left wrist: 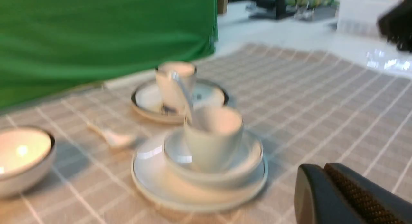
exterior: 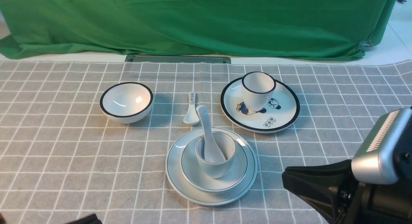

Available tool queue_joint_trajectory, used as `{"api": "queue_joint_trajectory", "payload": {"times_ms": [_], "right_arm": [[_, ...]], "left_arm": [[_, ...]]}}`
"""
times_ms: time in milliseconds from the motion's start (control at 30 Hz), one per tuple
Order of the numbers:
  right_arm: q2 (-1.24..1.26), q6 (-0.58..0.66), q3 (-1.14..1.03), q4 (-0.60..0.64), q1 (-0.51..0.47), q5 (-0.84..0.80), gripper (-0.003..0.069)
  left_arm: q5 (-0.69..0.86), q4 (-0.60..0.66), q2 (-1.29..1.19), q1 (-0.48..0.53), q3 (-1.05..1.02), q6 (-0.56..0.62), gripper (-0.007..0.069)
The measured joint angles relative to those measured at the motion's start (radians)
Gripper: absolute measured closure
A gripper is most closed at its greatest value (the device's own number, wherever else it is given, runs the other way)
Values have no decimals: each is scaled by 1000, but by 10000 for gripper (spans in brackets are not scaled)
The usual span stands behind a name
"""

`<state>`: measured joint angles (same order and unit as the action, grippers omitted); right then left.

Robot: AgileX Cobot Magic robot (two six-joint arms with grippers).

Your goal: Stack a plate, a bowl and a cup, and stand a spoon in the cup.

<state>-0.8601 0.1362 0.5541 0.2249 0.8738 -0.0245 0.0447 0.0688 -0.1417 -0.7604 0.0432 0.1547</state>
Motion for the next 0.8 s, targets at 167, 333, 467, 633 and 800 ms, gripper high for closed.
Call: {"api": "queue_joint_trajectory", "payload": {"times_ms": [167,333,467,633,800], "right_arm": [[-11,0,0,0,0,24,585],[11,19,-1,0,-36,31,584],[177,59,-60,0,-254,-80,641],[510,100,-310,0,-578,-153,642],[729,113,-532,0,-716,-130,642]], "left_arm": [[5,0,0,0,-47,-1,613],[74,0,0,0,-50,-1,613],[117,0,0,1,-50,-1,613],[121,0,0,1,-50,-1,613],[126,0,0,1,-50,-1,613]]}}
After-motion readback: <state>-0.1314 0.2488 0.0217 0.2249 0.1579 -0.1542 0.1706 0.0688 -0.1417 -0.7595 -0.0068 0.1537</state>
